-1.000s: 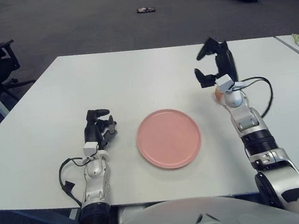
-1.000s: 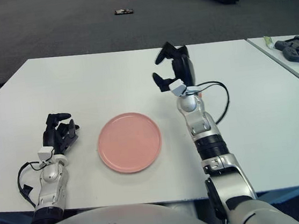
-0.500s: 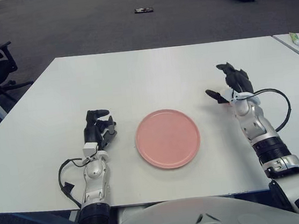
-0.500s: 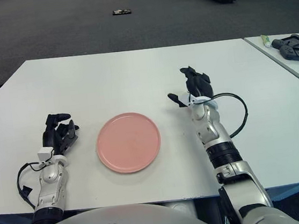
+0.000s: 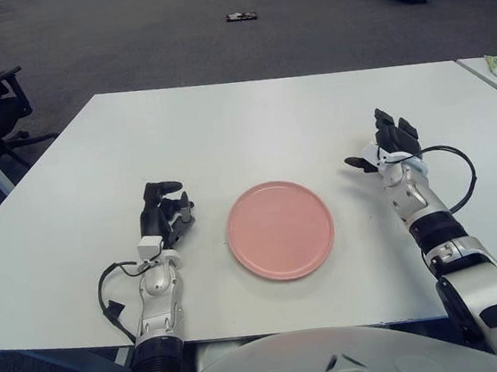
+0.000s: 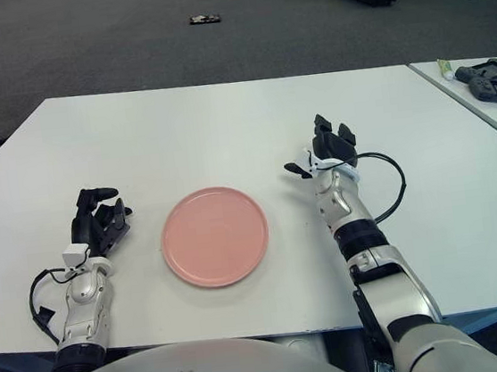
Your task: Put the apple into the plate.
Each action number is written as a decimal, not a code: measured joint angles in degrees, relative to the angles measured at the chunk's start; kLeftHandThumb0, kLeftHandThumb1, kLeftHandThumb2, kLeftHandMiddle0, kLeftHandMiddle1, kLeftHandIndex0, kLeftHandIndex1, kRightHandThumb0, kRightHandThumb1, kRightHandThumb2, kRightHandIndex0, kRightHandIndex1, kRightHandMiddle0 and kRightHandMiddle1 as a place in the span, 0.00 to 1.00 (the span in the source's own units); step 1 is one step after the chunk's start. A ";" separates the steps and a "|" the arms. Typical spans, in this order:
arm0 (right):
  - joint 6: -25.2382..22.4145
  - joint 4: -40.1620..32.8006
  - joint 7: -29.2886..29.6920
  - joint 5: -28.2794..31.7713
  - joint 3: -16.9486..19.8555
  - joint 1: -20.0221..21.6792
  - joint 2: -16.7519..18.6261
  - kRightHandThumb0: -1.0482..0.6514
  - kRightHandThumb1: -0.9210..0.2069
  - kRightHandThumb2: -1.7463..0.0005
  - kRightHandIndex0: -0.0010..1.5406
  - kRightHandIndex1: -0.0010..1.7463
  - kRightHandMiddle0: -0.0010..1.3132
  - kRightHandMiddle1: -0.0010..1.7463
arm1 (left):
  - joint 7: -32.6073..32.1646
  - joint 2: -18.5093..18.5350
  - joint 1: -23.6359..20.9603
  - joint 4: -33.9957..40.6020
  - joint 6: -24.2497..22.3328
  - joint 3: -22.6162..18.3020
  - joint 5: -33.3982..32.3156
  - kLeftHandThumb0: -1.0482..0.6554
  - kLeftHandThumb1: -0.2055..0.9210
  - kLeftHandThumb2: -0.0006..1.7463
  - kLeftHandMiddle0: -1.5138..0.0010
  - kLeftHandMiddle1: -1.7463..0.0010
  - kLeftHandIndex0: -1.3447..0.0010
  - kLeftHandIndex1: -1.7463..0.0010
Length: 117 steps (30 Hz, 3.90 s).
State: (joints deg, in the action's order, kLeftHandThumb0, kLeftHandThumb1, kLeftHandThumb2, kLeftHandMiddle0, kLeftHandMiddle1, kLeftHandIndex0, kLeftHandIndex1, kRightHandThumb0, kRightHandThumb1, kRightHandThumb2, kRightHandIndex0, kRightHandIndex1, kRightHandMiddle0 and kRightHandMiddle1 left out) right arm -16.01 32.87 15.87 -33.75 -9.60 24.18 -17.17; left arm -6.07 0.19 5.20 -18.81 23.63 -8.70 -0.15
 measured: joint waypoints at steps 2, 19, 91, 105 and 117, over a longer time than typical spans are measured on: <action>-0.42 0.62 0.06 0.01 -0.26 0.36 0.00 0.10 0.35 0.78 0.00 0.00 0.00 0.00 | 0.00 0.01 0.01 0.01 -0.03 -0.02 -0.06 0.40 0.83 0.45 0.65 0.09 0.77 0.00; 5.77 21.82 3.41 2.93 1.39 8.43 -1.31 0.09 0.38 0.73 0.00 0.00 0.00 0.00 | 0.00 -0.01 0.06 0.04 -0.05 -0.05 -0.12 0.40 0.84 0.44 0.64 0.11 0.78 0.00; 9.95 37.64 20.42 15.04 8.38 11.39 -0.82 0.61 0.75 0.10 0.54 0.95 0.42 1.00 | -0.01 0.02 0.16 0.36 -0.98 -0.26 -0.37 0.40 0.83 0.46 0.63 0.08 0.77 0.00; 18.80 35.93 22.15 17.64 10.09 9.03 -0.25 0.62 0.78 0.08 0.56 0.93 0.45 1.00 | -0.01 0.12 0.16 0.33 -0.94 -0.23 -0.32 0.39 0.81 0.47 0.62 0.09 0.76 0.00; 23.54 33.27 24.49 17.50 9.81 6.30 0.02 0.62 0.78 0.09 0.56 0.92 0.45 1.00 | -0.01 0.10 0.16 0.45 -1.09 -0.23 -0.35 0.39 0.80 0.49 0.62 0.06 0.75 0.00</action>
State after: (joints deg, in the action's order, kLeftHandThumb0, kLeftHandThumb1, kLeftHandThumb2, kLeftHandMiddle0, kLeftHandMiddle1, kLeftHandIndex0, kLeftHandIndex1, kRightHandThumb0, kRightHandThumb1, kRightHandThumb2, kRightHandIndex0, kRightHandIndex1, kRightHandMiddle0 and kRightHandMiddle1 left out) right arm 7.53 66.15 40.37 -16.25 0.21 30.48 -17.15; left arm -6.08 0.29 5.36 -18.36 22.54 -8.94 -0.50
